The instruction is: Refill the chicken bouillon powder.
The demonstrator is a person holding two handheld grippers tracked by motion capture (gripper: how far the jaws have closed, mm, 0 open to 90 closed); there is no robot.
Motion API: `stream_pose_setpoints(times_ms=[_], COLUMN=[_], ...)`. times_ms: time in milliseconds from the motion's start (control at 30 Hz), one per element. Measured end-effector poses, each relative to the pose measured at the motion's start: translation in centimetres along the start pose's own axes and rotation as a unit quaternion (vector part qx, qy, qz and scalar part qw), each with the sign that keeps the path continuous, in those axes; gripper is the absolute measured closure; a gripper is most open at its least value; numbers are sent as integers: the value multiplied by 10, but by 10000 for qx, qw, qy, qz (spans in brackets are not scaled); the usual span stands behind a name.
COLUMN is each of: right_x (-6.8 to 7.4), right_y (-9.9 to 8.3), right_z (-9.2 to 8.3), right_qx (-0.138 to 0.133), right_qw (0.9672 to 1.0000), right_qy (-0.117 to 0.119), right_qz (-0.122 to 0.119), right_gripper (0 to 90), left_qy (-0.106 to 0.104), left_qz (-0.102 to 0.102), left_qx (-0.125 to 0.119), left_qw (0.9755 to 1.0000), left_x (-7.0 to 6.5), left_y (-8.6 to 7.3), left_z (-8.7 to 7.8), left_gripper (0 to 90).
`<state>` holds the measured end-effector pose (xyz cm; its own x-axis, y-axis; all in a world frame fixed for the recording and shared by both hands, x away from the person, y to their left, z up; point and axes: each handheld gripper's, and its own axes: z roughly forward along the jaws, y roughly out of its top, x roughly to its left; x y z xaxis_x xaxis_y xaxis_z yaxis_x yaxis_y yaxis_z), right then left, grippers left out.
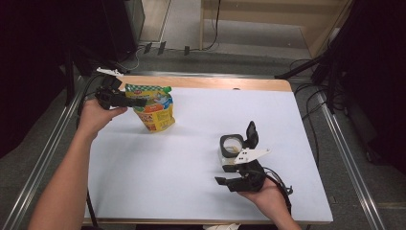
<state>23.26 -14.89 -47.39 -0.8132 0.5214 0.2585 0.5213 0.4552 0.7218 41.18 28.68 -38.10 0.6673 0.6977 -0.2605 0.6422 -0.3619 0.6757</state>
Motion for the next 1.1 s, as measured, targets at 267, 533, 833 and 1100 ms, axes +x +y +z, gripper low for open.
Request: stream_pose_setpoints(times_ms=[267, 533, 833, 1100], right_x=[0, 0, 2, 4], right_y=[0, 0, 1, 2], right_z=[0, 1, 3, 5], right_qx=[1, -13, -49, -46], right_qw=[10000, 10000, 10000, 10000], right_qy=[-12, -17, -27, -7], right_qz=[2, -17, -51, -58], right_gripper=[497, 497, 498, 502], left_qy=[-131, -154, 219, 335], left_qz=[21, 144, 440, 346], left_qx=[60, 54, 214, 34], left_qw=[9999, 9998, 9986, 9988], left_x=[-8, -20, -43, -58], left_y=[0, -1, 6, 21], left_z=[6, 7, 9, -6], left_gripper=[652, 828, 900, 900])
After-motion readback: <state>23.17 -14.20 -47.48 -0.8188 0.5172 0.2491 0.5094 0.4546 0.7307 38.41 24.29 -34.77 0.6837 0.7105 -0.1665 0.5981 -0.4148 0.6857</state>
